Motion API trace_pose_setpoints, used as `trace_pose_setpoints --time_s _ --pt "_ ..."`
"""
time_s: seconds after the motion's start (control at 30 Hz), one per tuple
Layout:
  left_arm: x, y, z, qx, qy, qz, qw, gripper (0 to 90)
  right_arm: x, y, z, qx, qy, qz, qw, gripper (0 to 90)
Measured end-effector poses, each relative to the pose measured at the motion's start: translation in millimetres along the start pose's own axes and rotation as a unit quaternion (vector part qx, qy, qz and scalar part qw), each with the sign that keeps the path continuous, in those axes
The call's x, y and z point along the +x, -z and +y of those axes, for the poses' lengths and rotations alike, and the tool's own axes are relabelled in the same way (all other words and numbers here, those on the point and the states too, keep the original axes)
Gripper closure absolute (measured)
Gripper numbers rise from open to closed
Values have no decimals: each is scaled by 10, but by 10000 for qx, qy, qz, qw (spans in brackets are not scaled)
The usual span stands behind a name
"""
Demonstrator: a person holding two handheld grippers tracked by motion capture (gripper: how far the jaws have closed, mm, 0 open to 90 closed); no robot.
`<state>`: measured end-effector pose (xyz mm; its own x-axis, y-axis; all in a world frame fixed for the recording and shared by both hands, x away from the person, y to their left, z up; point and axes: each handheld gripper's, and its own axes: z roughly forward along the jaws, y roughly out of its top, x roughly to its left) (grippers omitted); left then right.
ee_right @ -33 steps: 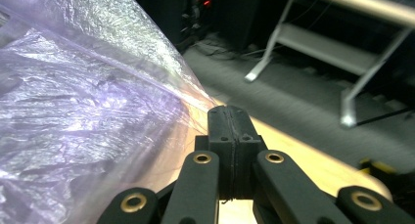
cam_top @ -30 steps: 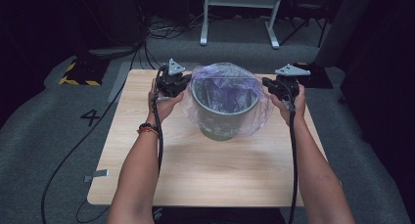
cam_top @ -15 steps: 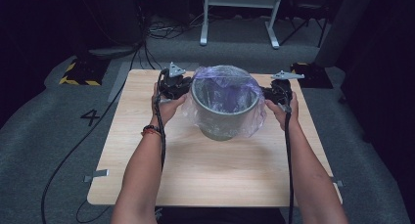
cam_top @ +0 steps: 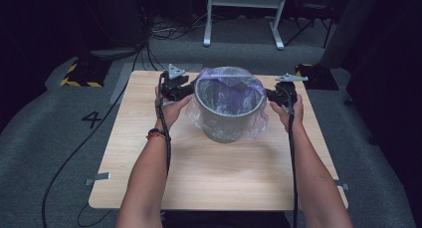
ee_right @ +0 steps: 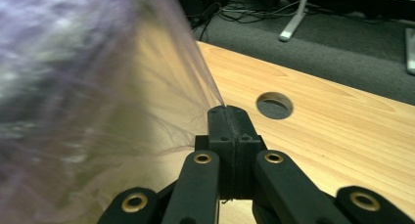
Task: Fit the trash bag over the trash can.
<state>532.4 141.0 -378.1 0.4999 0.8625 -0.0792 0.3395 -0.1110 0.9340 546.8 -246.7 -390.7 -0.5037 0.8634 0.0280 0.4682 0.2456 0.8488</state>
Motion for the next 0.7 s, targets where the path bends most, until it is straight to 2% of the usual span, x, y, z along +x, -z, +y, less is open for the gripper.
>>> trace_pose_setpoints --time_s 0.07,0.1,0.17,0.2,0.23,0.33,0.43,0.53,0.6,0.7 --pt "36 22 4 -12 -8 -104 9999 522 -31 10 -4 -39 -55 -77 9999 900" --pt "45 29 1 27 -61 -204 9998 553 -40 14 -7 -60 -91 -101 9999 900" --pt "13 19 -2 127 -213 -255 9994 651 -39 12 -7 -81 -118 -161 9998 900" --pt "-12 13 -2 176 -320 -317 9988 727 -31 12 -4 -100 -125 -204 9997 900" --pt "-45 3 2 240 -428 -280 9984 780 -20 11 0 -123 -134 -251 9995 900" --pt "-127 -45 14 471 -655 -111 9967 894 3 10 23 -165 -79 -391 9991 892" --pt "-159 -85 34 692 -806 -2 9943 899 17 47 65 -389 -46 -400 9984 893" --pt "-167 -115 50 825 -910 231 9922 900 32 89 118 -539 22 -420 9977 893" --pt "-173 -139 57 863 -891 403 9915 899 28 113 151 -633 41 -473 9969 893" --pt "-228 -158 97 756 -1084 861 9875 870 14 144 212 -786 78 -551 9953 894"
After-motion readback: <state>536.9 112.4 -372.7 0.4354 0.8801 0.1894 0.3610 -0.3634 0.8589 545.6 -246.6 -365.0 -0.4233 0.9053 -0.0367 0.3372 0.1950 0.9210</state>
